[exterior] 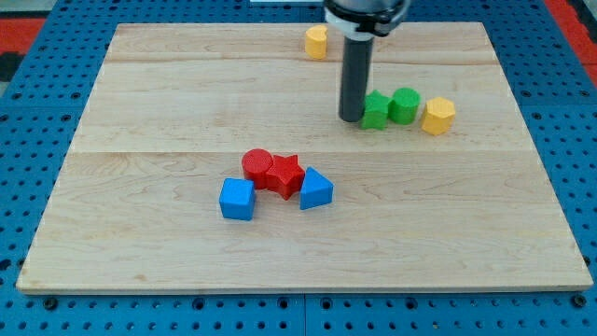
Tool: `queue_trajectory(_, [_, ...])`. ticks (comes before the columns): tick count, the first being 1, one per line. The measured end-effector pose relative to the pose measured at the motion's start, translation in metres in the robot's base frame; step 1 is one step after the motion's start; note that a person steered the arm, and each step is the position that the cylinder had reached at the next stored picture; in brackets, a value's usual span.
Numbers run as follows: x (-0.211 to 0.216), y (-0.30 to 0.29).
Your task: Push the yellow heart into the green star
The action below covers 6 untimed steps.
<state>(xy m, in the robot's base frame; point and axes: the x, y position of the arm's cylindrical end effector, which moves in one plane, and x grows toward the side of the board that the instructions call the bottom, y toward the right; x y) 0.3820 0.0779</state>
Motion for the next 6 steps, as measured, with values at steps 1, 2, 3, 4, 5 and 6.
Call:
queue_trajectory(1, [-0.001, 0.015])
queue_trajectory(2, [-0.029, -0.013])
queue_trajectory(3, [-0.077, -0.083])
queue_trajectory(4, [-0.126, -0.13])
queue_trajectory(5, [-0.18, -0.094])
queue_trajectory(6, [-0.161, -0.012])
